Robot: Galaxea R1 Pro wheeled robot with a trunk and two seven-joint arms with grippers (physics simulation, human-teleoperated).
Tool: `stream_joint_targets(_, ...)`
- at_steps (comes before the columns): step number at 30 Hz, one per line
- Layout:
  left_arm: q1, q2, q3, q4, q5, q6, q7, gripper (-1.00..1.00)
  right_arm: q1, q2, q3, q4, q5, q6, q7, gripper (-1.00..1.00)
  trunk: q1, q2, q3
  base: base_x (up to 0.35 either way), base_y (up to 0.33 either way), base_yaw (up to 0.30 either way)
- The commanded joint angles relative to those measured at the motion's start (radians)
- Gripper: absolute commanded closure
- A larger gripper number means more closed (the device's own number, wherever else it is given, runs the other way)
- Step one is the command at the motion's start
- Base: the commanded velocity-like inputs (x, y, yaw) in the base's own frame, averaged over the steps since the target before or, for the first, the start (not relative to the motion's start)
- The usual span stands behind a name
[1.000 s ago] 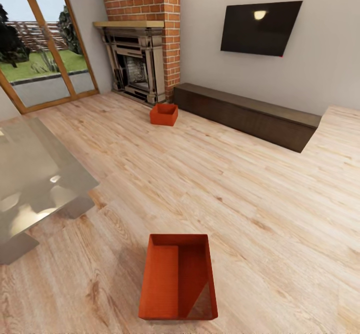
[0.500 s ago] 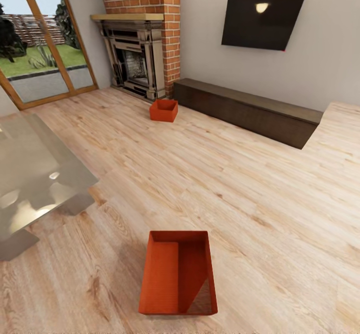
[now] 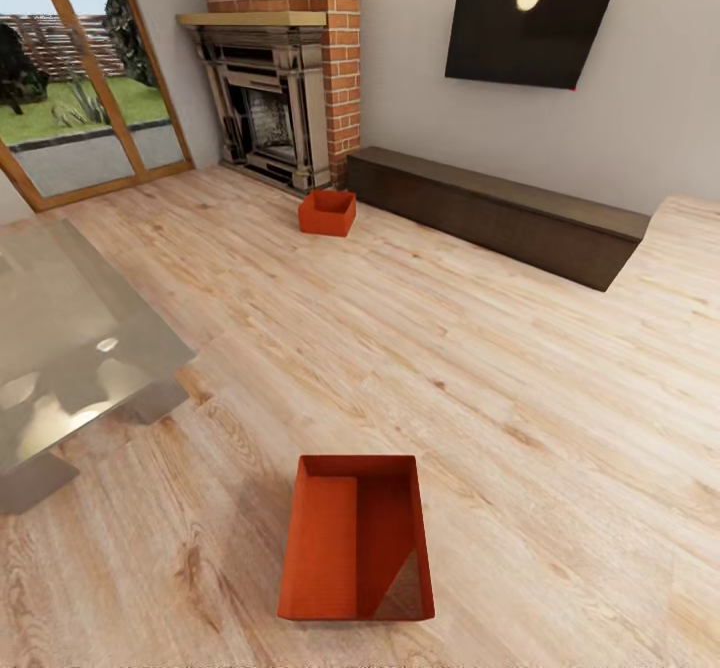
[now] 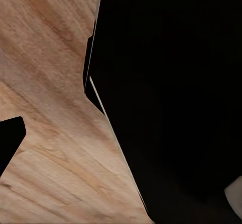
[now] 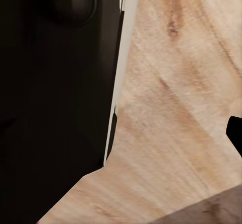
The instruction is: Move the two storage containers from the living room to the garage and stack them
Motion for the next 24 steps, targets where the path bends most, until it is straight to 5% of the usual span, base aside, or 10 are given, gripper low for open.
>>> stream_joint_targets(1, 0.000, 0.000, 0.000, -0.001, 0.004, -0.002, 0.000, -1.00, -0.001, 0.001, 0.007, 0.003, -0.010, -0.006, 0.006, -1.00, 0.000, 0.000, -0.002, 0.000, 0.000, 0.000)
stream_joint_targets(24, 0.000, 0.000, 0.000, 0.000, 0.004, -0.002, 0.000, -1.00, -0.001, 0.001, 0.005, 0.003, -0.012, -0.012, -0.004, -1.00, 0.000, 0.000, -0.018, 0.000, 0.000, 0.000)
